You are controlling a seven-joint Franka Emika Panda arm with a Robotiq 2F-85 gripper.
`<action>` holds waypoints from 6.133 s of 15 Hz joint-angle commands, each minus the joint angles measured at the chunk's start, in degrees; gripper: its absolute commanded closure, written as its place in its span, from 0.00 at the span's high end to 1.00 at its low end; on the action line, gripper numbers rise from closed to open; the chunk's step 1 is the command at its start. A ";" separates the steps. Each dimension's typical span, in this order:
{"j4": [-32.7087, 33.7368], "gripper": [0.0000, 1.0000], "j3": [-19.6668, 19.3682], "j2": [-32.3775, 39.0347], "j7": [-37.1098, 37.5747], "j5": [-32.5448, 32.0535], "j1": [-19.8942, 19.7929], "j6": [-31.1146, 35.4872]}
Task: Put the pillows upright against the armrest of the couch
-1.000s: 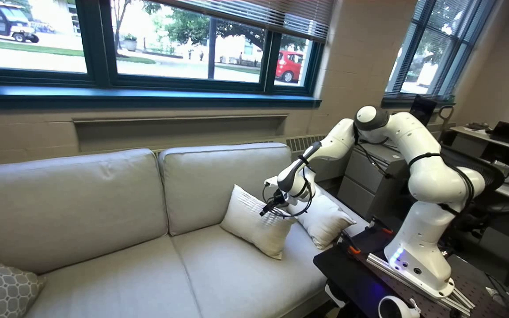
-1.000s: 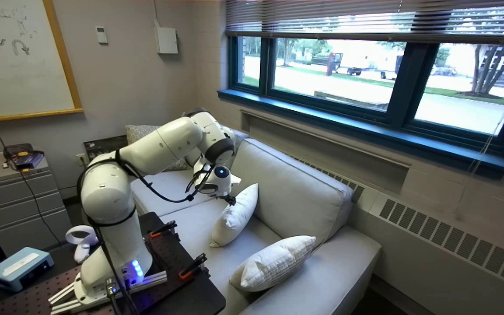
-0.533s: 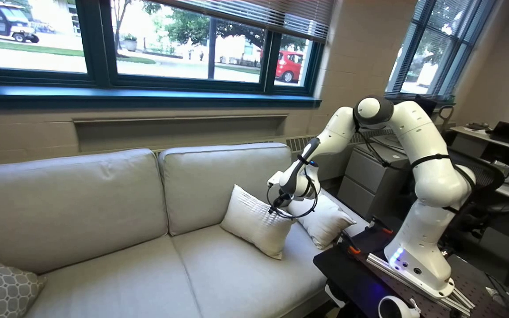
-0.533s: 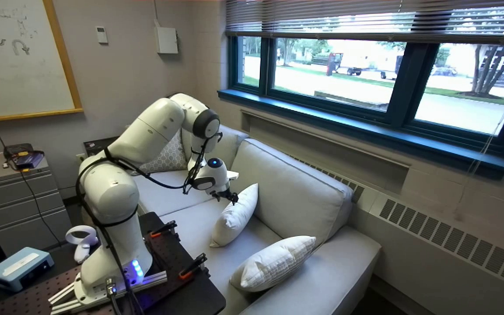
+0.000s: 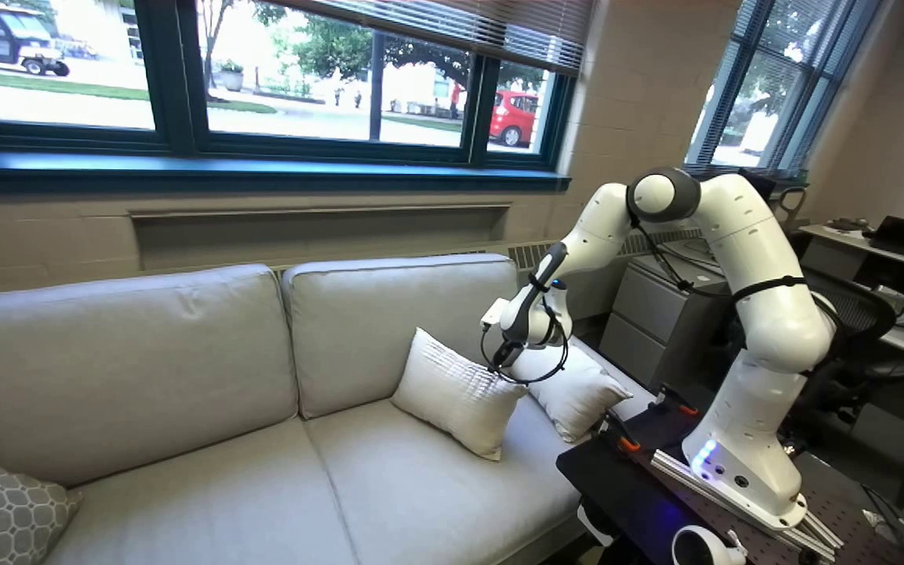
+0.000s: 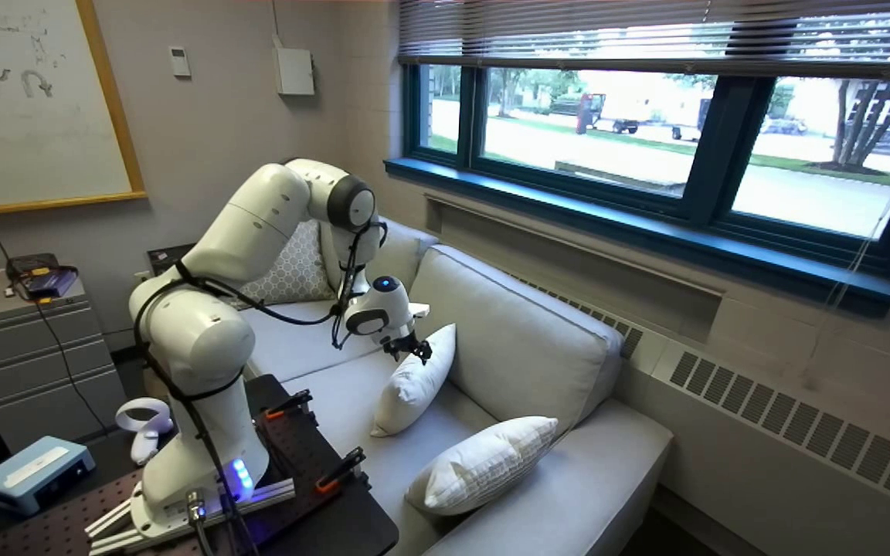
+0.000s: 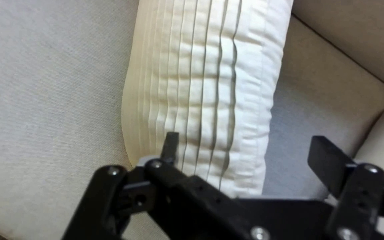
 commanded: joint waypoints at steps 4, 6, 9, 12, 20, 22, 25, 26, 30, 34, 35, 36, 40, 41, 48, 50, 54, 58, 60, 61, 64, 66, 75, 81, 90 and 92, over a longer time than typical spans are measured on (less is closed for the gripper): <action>6.78 1.00 2.94 4.56 -0.81 -1.97 -5.16 -4.90; 9.00 1.00 4.48 6.85 -1.07 -2.57 -7.15 -5.88; 11.94 1.00 5.89 10.22 -1.34 -3.50 -9.16 -6.71; 15.22 1.00 5.94 13.71 -1.37 -4.42 -9.83 -8.40; 20.63 0.52 4.12 18.24 -0.59 -4.42 -7.33 -10.80; 20.35 0.37 3.59 17.49 -0.22 -4.03 -6.51 -9.88; 18.32 0.16 1.19 14.89 1.00 -2.94 -3.55 -6.98; 17.51 0.10 0.39 14.17 1.22 -2.57 -2.54 -5.06; 12.69 0.05 -0.25 12.10 1.61 1.49 -1.73 5.34; 10.09 0.07 -4.34 8.57 9.71 3.58 -0.48 7.30; 9.61 0.07 -5.75 7.41 12.22 3.51 -0.07 6.43; 8.96 0.07 -7.26 6.11 14.68 3.72 0.76 5.93; 7.35 0.07 -14.81 2.55 24.38 4.94 6.58 5.18; 6.57 0.07 -16.67 1.97 26.51 5.50 8.44 5.07; 2.87 0.07 -18.71 0.62 22.78 27.80 17.80 5.47; 1.76 0.07 -20.96 0.84 22.50 34.18 22.66 5.48; -0.84 0.07 -26.60 2.30 22.63 46.78 32.85 5.61; -2.57 0.06 -30.11 4.02 22.20 54.65 39.76 5.74; -2.66 0.06 -30.88 5.02 21.89 56.63 41.49 5.77; -2.54 0.06 -31.26 5.68 21.77 57.27 42.13 5.76; -1.47 0.06 -32.51 7.62 21.32 57.69 43.01 5.78; -2.18 0.06 -34.79 9.96 23.13 54.90 44.44 5.80; 1.44 0.05 -45.92 22.66 21.82 53.79 54.00 6.31; 5.40 0.06 -41.55 26.09 22.46 57.99 53.15 6.18; 13.92 0.05 -60.26 42.67 23.66 88.24 70.18 -18.42; 12.47 0.05 -61.01 39.52 17.34 97.76 70.43 -18.08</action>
